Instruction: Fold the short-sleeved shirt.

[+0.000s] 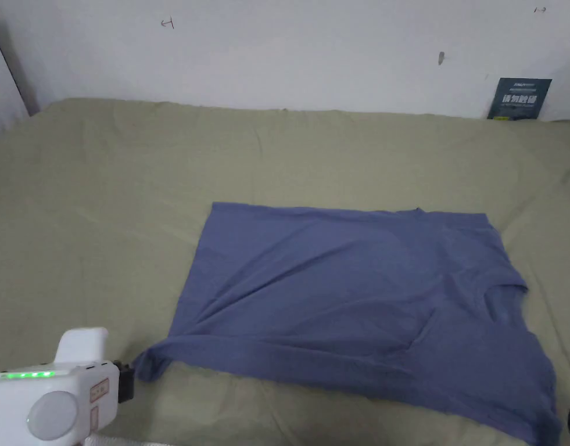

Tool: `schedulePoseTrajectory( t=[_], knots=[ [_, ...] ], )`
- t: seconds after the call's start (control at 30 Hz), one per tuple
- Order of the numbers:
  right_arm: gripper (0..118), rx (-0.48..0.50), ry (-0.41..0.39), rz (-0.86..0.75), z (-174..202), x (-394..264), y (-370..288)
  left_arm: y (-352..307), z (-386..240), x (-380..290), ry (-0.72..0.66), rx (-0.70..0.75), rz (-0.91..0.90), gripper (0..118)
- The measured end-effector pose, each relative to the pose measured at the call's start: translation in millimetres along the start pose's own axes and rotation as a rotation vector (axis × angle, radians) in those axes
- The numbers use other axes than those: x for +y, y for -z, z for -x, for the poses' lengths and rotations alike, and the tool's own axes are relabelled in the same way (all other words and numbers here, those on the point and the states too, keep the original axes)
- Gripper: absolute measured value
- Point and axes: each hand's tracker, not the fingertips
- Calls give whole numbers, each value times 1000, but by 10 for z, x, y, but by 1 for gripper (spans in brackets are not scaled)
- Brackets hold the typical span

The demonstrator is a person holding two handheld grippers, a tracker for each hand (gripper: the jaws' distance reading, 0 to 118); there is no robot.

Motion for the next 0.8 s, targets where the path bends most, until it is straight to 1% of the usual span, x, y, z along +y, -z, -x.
schedulePoseTrajectory(
  t=[0.17,0.2,0.23,0.27,0.3,0.33,0.5,0.53,0.57,0.6,0.63,0.67,0.7,0.73,0.8],
  knots=[
    [0,9,-2,8,23,22,-43,1,-9,52,6,-26,-24,0],
    [0,5,-8,12,30,26,-38,11,-5,79,5,-44,-26,6],
    [0,6,-9,14,41,20,-35,43,-10,117,8,-38,-11,50],
    [0,9,-8,16,50,15,-36,99,-40,148,14,-38,33,99],
    [0,13,-6,19,15,45,-29,143,-40,157,0,-44,53,118],
    [0,16,-7,20,16,51,-29,154,-51,148,-8,-40,26,114],
    [0,26,-18,25,-12,77,-3,474,-187,247,23,-25,33,114],
    [0,25,-19,32,-11,75,6,493,-213,273,31,-22,38,110],
    [0,24,-22,38,-35,82,36,524,-244,282,42,-28,46,101],
    [0,22,-26,43,-45,81,54,556,-281,283,62,-29,57,86],
    [0,22,-27,46,-47,75,63,568,-320,277,76,-23,63,55],
    [0,22,-26,48,-47,70,66,570,-318,296,87,-25,65,29],
    [0,23,-23,50,-51,72,73,568,-325,295,81,-53,63,12],
    [0,25,-19,50,-53,73,76,564,-348,287,69,-66,61,8],
    [0,28,-19,54,-51,57,67,529,-383,290,72,-45,60,6]
  ],
)
